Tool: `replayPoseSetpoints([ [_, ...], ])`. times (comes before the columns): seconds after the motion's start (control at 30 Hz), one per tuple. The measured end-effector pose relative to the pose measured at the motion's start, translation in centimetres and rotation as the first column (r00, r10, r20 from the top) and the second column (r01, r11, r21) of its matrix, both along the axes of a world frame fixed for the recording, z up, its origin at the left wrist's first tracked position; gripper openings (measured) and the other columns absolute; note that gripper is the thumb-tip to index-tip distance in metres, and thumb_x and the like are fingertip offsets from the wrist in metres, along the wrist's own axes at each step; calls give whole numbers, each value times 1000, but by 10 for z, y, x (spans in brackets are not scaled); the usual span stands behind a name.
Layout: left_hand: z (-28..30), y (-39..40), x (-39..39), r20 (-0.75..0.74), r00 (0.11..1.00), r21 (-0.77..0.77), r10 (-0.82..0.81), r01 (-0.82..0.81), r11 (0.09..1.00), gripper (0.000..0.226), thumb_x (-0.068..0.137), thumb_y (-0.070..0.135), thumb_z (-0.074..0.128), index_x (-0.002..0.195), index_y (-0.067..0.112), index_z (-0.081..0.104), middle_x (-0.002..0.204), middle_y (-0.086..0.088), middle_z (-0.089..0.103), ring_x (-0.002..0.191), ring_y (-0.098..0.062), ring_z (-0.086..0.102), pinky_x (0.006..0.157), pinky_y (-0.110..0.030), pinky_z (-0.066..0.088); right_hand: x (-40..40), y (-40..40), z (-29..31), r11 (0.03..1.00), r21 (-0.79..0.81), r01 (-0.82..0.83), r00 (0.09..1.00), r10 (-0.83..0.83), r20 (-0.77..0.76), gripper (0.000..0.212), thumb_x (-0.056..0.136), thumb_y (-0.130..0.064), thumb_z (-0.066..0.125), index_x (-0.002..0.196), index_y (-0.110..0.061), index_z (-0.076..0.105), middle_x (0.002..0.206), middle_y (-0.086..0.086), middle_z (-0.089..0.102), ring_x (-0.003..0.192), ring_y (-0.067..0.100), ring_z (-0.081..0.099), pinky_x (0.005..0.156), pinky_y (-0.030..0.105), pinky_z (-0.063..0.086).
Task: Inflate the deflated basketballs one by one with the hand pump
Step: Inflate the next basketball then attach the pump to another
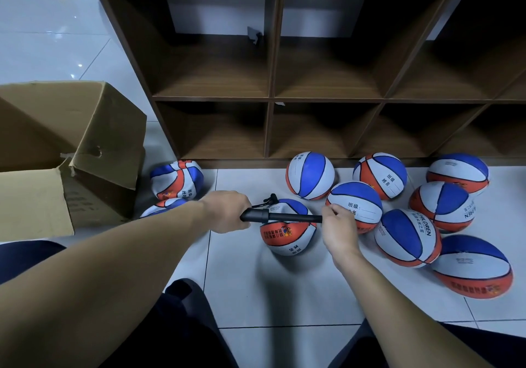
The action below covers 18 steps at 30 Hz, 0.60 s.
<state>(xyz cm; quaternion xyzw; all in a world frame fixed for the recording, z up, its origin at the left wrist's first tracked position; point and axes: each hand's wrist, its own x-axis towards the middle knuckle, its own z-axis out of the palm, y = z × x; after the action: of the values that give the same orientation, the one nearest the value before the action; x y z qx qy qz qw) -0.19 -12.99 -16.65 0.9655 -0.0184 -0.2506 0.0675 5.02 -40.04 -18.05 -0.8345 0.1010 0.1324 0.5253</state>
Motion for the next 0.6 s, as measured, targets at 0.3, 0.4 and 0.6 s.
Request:
replayPoseSetpoints([
  [0.3, 4, -32, -5, 52, 997, -28, 50, -49, 998, 22, 97, 39, 56, 87, 20, 61, 77, 4, 59, 79, -31, 62, 65, -33, 43, -20, 36, 2, 998, -57, 20, 994, -14, 105, 26, 98, -15, 50, 73, -7, 51, 71, 3, 56, 68, 22, 47, 67, 41, 43],
  [0.4, 1, -43, -8, 51, 997, -46, 58, -56, 997, 21, 97, 37, 57, 86, 19, 61, 77, 2, 59, 78, -31, 62, 61, -33, 40, -23, 41, -2, 998, -58, 4, 995, 2, 101, 25, 98, -16, 50, 77, -3, 51, 73, 7, 56, 70, 25, 47, 67, 44, 44],
  [0.6, 7, -51, -4, 65, 998, -62, 26, -21, 998, 25, 98, 39, 58, 83, 19, 60, 78, 1, 60, 76, -30, 61, 59, -34, 38, -31, 53, -7, 995, -66, -80, 991, 87, 105, 25, 99, -20, 51, 76, -10, 53, 76, 4, 59, 74, 25, 53, 69, 43, 46],
])
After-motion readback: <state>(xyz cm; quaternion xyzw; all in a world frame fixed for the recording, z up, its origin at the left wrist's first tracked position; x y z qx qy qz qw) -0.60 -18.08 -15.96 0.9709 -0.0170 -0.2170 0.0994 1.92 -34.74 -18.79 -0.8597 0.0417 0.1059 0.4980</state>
